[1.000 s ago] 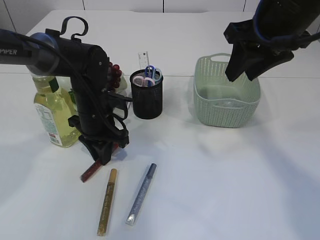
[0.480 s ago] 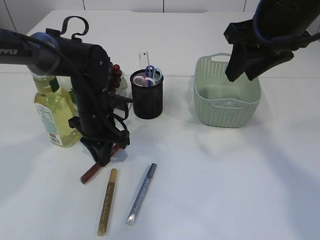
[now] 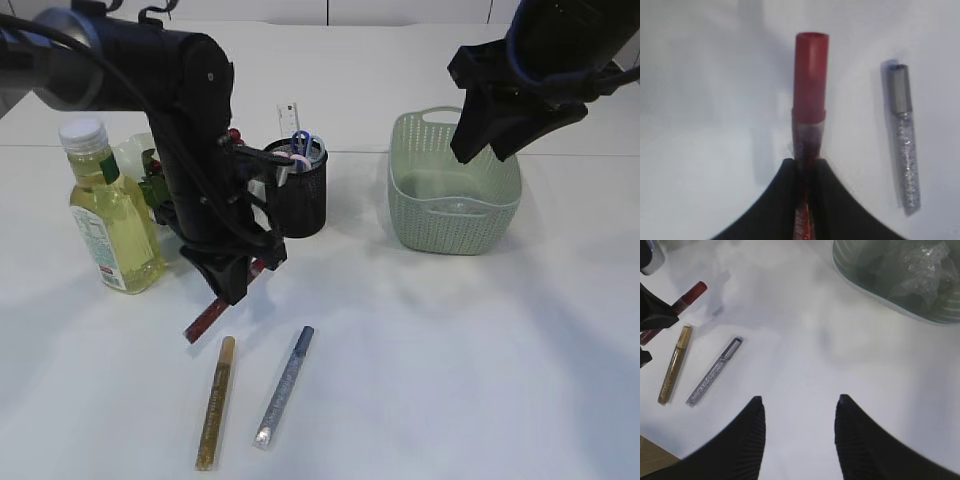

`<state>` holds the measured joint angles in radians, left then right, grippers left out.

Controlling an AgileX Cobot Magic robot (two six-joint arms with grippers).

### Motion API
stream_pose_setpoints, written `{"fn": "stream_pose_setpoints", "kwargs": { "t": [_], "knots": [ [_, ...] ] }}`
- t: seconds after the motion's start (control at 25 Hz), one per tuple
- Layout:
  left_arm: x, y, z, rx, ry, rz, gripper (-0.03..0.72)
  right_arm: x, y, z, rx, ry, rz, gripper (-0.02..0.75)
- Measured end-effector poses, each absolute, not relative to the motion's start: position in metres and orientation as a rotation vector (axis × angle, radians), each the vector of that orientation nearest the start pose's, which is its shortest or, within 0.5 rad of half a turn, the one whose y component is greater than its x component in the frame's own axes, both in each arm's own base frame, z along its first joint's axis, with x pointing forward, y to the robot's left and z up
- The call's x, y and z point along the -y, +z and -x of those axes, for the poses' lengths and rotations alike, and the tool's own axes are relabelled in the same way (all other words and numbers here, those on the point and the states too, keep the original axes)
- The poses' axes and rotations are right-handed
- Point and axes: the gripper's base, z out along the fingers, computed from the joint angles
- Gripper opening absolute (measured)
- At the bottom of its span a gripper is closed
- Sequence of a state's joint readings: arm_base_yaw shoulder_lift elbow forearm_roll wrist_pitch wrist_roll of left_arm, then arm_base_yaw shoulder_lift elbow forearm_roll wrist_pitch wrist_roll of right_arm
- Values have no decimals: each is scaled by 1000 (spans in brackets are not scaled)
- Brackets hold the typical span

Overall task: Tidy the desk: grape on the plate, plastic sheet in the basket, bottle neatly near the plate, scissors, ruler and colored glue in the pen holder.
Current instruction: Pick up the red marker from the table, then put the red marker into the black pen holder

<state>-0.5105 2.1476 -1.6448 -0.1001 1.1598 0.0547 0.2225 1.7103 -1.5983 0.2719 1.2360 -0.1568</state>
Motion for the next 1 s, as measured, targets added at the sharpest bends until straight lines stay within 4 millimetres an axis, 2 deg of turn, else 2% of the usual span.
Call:
{"fn": "stream_pose_setpoints", "kwargs": {
  "t": [0.2, 0.28, 0.56, 0.84, 1.0],
  "knots": [
    [214, 195, -359, -2933, -208, -747, 46, -101, 330, -343, -2775, 396, 472, 365],
    [209, 197, -351, -2882, -232, -714, 46, -101, 330, -343, -2774, 395, 476, 365],
    [193, 200, -327, -2510, -300, -576, 47, -101, 330, -343, -2770, 393, 492, 365],
    [197, 223, -344, -2156, -336, -499, 47, -101, 330, -343, -2769, 392, 496, 365],
    [201, 244, -355, -1894, -367, -429, 47, -101, 330, -343, -2769, 392, 496, 364]
  ]
}}
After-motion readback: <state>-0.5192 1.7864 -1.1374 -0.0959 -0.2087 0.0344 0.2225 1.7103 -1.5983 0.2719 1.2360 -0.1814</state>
